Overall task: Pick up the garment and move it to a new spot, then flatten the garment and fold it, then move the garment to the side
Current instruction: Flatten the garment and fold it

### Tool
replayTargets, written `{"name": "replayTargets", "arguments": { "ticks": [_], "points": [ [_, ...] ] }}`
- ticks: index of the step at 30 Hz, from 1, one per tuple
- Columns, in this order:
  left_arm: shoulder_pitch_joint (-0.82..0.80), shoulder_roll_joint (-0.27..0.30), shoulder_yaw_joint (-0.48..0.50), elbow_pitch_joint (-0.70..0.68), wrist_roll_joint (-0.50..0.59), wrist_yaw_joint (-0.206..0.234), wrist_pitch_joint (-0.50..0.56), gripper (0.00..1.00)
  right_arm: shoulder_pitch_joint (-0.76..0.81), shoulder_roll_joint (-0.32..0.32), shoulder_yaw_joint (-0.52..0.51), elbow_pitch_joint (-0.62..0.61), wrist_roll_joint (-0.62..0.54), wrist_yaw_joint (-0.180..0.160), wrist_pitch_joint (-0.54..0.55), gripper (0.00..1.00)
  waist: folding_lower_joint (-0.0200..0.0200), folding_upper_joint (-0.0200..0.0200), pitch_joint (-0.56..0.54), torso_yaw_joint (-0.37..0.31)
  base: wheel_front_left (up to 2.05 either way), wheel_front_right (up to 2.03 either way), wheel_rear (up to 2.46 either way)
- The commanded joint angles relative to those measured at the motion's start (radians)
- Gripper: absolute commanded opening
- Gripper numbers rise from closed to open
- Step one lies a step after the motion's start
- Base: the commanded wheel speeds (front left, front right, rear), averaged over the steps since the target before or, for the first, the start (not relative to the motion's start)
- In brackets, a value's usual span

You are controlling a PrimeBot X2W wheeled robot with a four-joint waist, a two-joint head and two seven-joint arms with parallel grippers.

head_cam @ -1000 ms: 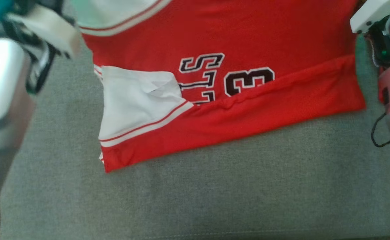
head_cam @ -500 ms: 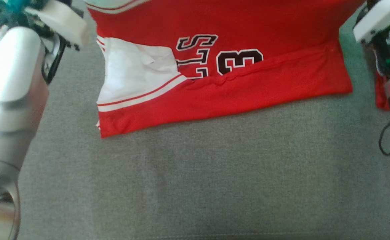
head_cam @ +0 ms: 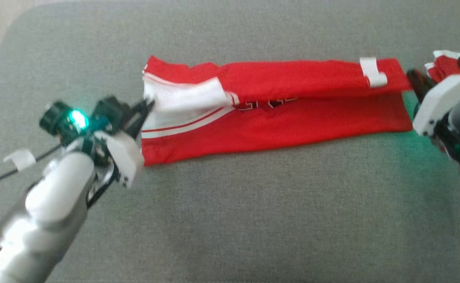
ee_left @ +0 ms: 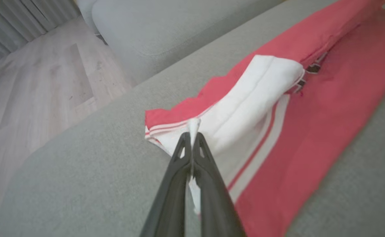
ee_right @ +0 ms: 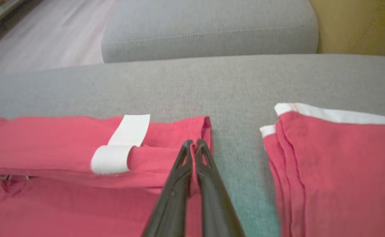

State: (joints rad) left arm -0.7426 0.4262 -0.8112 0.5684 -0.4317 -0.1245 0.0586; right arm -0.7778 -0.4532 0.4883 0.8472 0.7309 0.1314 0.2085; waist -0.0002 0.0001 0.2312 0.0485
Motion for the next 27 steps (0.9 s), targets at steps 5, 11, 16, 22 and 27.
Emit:
{"name": "replayTargets", "arguments": {
  "ticks": [5, 11, 16, 22, 27],
  "points": [
    [0.014, 0.092, 0.027, -0.115, -0.033, -0.001, 0.063, 0.0, 0.026, -0.057, 0.063, -0.048, 0.016, -0.001, 0.045, 0.0, 0.0002, -0.0001, -0.019, 0.002, 0.0, 0.0, 0.0],
    [0.068, 0.131, 0.009, -0.19, -0.063, 0.004, 0.159, 0.0, 0.043, -0.092, 0.131, -0.066, 0.036, -0.001, 0.108, 0.0, 0.0002, -0.0001, -0.02, -0.01, 0.0, 0.0, 0.0],
    [0.081, 0.133, 0.003, -0.198, -0.058, 0.032, 0.168, 0.0, 0.032, -0.082, 0.128, -0.055, 0.087, -0.001, 0.113, 1.0, 0.0002, -0.0001, -0.004, -0.025, 0.0, 0.0, 0.0],
    [0.064, 0.102, 0.048, -0.174, -0.051, 0.114, 0.082, 1.0, -0.003, -0.067, 0.077, -0.055, 0.134, -0.001, 0.032, 1.0, 0.0002, -0.0001, -0.014, -0.037, 0.0, 0.0, 0.0],
    [0.046, 0.054, 0.132, -0.167, -0.081, 0.197, -0.05, 1.0, -0.029, -0.035, 0.004, -0.085, 0.163, -0.001, -0.13, 1.0, 0.0002, -0.0001, -0.045, -0.04, 0.0, 0.0, 0.0]
  ]
}}
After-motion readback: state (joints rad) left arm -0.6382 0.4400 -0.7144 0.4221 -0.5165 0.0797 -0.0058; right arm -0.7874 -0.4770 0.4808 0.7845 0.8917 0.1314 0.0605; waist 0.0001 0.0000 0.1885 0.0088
